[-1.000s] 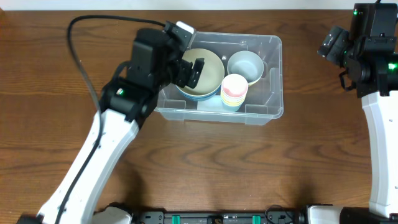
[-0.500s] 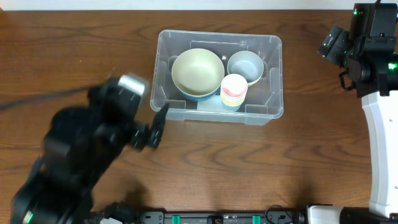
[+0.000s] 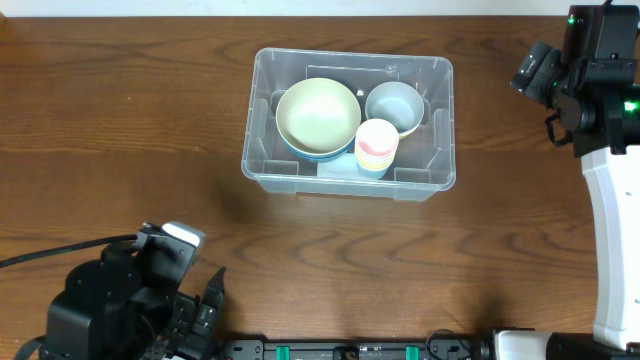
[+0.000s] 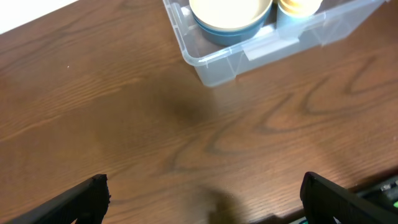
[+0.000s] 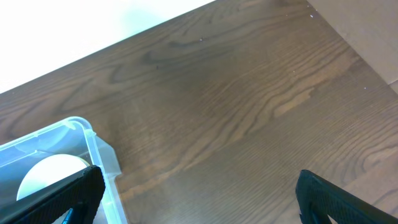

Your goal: Pack container

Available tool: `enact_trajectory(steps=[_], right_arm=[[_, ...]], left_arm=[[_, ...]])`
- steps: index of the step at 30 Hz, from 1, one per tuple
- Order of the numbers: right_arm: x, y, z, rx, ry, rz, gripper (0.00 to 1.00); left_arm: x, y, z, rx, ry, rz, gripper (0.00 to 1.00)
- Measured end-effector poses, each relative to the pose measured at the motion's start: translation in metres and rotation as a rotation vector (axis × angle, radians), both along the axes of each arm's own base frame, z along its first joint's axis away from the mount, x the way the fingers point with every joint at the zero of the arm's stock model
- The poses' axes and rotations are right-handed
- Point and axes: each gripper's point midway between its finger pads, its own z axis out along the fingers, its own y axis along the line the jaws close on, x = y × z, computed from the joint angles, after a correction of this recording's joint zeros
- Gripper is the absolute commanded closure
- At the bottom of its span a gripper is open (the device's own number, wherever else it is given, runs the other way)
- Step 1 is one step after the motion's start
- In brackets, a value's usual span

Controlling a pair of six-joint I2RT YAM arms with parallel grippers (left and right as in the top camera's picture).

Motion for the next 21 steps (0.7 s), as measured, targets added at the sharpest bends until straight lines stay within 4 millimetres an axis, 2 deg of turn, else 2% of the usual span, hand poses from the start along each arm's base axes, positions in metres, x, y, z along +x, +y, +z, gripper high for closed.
enact_trajectory(steps=[5,9,14,21], right_arm=[[0.000,0.000,0.000,0.000,0.000,0.000,0.01],[0.000,0.000,0.000,0.000,0.000,0.000,0.01],[0.000,0.000,0.000,0.000,-0.001,0.000,0.01],[0.000,0.000,0.000,0.000,0.000,0.000,0.01]], left_arm=[[0.000,0.011,0.002,-0.063,-0.058,0.111,0.02],[0.000,0.025,-0.011,-0.094,-0.119,0.227,0.02],[0.019,0.035,-0.020,-0.159,-0.303,0.327,0.02],[0.054,0.033,-0.023,-0.298,-0.604,0.340,0.02]])
